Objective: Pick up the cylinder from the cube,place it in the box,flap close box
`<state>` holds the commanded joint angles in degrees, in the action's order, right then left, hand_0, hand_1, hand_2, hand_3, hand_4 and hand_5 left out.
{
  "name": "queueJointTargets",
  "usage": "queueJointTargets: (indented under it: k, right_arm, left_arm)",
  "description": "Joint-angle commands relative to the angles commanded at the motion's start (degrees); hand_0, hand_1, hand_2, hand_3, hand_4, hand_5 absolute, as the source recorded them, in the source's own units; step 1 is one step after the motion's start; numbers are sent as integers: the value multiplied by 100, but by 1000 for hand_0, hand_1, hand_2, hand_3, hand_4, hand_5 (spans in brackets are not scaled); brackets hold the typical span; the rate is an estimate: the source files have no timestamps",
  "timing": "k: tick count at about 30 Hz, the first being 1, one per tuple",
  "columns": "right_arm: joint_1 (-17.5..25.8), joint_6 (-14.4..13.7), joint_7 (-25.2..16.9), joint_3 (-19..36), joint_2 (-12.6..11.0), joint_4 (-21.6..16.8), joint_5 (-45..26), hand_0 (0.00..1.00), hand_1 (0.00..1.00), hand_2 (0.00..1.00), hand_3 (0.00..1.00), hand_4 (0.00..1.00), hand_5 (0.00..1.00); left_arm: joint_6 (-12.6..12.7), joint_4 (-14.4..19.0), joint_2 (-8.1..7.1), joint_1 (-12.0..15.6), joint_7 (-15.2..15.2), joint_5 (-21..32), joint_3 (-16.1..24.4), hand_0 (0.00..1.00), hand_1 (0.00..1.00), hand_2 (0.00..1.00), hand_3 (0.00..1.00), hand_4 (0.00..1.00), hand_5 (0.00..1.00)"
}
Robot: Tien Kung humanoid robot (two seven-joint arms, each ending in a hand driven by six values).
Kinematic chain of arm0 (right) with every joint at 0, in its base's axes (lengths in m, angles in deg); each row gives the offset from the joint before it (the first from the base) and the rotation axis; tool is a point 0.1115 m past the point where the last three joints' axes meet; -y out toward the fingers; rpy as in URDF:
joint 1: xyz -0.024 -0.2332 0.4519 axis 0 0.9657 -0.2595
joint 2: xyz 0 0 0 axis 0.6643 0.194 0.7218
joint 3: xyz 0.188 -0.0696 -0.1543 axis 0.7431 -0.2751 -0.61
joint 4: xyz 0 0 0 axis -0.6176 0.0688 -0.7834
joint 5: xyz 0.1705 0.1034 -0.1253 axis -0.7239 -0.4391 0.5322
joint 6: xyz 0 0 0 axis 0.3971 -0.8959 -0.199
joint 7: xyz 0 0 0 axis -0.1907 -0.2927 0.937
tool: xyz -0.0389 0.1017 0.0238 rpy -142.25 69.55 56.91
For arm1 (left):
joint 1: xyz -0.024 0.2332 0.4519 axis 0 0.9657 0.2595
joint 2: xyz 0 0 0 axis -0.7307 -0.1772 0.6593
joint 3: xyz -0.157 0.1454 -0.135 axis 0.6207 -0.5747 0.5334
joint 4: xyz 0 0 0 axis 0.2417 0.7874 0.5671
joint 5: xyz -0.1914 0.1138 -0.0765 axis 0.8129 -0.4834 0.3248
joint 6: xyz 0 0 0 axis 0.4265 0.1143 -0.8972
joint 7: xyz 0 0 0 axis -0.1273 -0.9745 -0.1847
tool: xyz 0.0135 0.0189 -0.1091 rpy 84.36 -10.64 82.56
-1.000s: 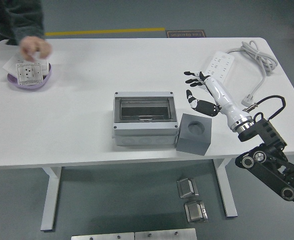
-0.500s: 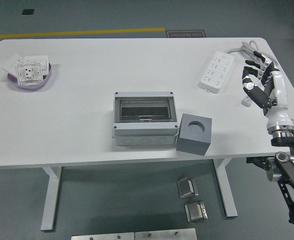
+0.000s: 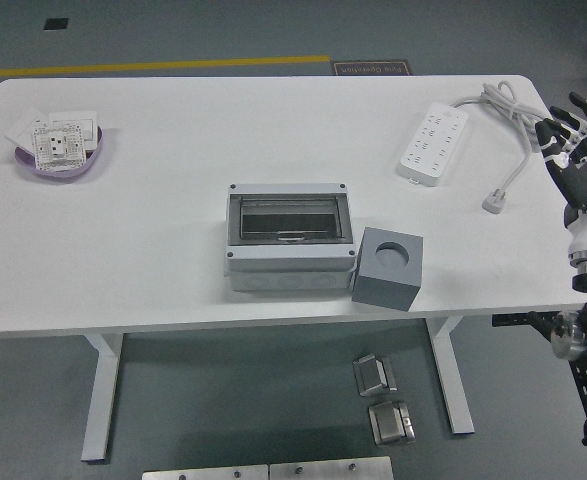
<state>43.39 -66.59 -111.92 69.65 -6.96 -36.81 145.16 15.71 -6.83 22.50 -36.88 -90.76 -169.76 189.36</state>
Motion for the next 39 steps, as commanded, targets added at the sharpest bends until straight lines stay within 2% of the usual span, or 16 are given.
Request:
queueJointTargets:
  k: [7, 9, 10, 25, 39]
  right_arm:
    - [134, -50, 147, 18, -23, -235, 194, 809, 748, 754, 726, 961, 335]
    - [144, -67, 157, 26, -16, -245, 188, 809, 748, 754, 726, 961, 335]
    - [143, -77, 163, 38, -13, -248, 185, 833, 763, 772, 768, 975, 348]
    - [178, -198, 107, 231, 73, -273, 139, 834, 772, 781, 764, 982, 390]
    - [244, -294, 48, 309, 77, -294, 162, 832, 770, 775, 753, 994, 409]
  left_arm:
    - [6, 0, -46, -29, 37, 22, 15, 676, 684, 586, 678, 404, 9]
    - [7, 0, -58, -41, 42, 15, 32, 676, 684, 586, 678, 404, 9]
    - [6, 0, -60, -48, 43, 11, 41, 677, 685, 586, 679, 407, 9]
    - [19, 0, -12, -104, 47, 36, 108, 677, 689, 587, 682, 416, 10]
    - [44, 0, 27, -96, 49, 232, -61, 677, 691, 589, 685, 426, 11]
